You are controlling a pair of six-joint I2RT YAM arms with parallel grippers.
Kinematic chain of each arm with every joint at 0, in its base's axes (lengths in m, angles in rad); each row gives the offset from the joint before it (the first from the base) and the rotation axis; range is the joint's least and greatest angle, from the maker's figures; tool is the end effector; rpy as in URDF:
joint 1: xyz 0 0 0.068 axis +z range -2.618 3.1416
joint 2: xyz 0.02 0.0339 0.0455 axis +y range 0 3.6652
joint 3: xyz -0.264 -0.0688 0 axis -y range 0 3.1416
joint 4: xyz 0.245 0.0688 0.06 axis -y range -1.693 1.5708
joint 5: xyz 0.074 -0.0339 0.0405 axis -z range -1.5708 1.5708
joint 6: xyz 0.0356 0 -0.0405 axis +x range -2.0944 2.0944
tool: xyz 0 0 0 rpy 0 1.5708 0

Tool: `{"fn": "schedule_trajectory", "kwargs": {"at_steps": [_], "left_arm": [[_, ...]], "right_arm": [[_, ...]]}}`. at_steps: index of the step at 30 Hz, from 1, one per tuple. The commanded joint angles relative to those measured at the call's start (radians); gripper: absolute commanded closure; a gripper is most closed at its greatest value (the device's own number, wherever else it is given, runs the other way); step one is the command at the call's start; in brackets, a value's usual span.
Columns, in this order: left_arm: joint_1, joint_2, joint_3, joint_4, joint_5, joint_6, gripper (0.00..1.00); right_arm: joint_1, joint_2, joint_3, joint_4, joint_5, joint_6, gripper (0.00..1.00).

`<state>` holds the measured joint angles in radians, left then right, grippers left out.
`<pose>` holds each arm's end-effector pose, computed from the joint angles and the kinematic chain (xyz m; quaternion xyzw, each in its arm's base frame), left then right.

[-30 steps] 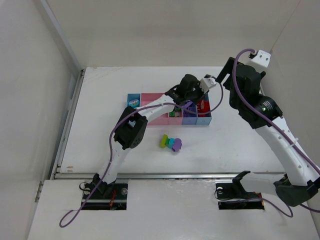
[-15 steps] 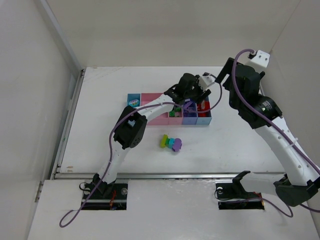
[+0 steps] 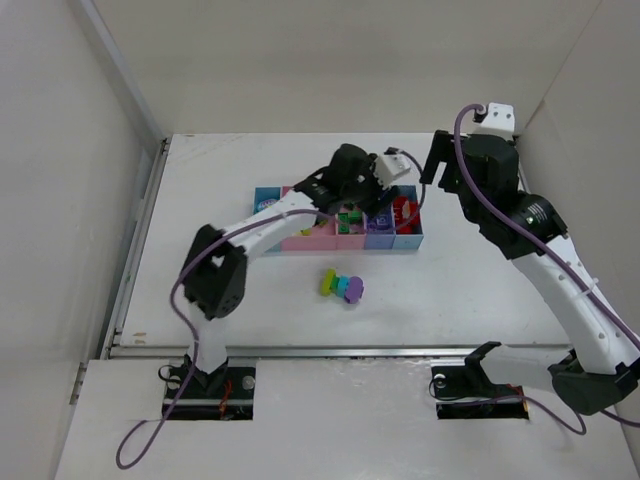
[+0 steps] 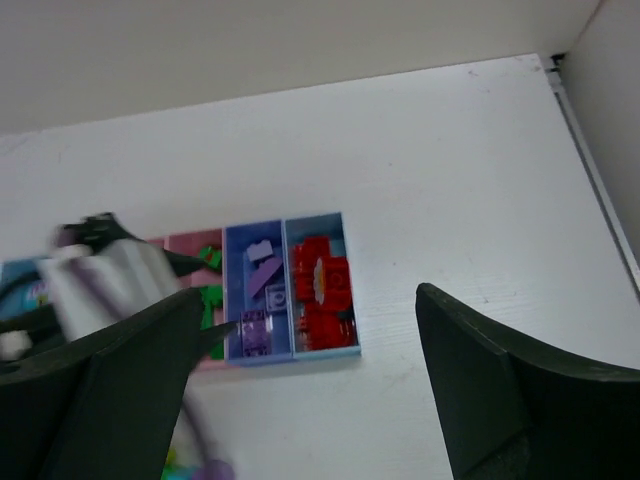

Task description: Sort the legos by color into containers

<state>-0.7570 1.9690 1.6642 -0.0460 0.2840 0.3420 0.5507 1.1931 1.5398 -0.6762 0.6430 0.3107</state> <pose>0.3389 -0.3339 0.3034 0.4929 0.6496 -0.2303 0.5310 0.2069 0.1020 0.4654 0.0901 0.7883 -0.0032 0.6087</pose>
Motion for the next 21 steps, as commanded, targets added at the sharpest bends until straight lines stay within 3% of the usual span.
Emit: {"fn": "schedule_trajectory", "kwargs": {"at_steps": [1,3,4,6,8,9,13,19,21], "left_arm": [[0.062,-0.292,-0.164,-0.130,0.185,0.200,0.41],[0.090,-0.360,-0.225,-0.275,0.326,0.410,0.37],[0.099,-0.398,-0.242,-0.464,0.378,0.633,0.33],[0.099,-0.398,-0.294,-0.590,0.426,0.739,0.20],[0.070,-0.366,-0.328,-0.670,0.414,0.765,0.15],[0.038,-0.345,-0.354,-0.687,0.400,0.779,0.00],[-0.022,-0.250,-0.365,-0.707,0.365,0.789,0.00],[-0.042,-0.289,-0.475,-0.617,0.347,0.832,0.00],[-0.051,-0.289,-0.498,-0.566,0.321,0.770,0.00]], "right_arm": [[0.005,-0.072,-0.013,-0.063,-0.193,-0.123,0.07],[0.005,-0.101,-0.059,-0.072,-0.374,-0.159,0.02],[0.005,-0.137,-0.117,-0.072,-0.426,-0.159,0.00],[0.015,-0.179,-0.177,-0.063,-0.533,-0.159,0.00],[0.015,-0.245,-0.259,-0.033,-0.551,-0.106,0.00],[0.015,-0.266,-0.282,-0.020,-0.565,-0.088,0.00],[0.015,-0.331,-0.357,0.029,-0.574,-0.029,0.00],[0.035,-0.317,-0.339,-0.023,-0.534,0.001,0.00],[0.045,-0.308,-0.339,-0.032,-0.513,0.001,0.00]]}}
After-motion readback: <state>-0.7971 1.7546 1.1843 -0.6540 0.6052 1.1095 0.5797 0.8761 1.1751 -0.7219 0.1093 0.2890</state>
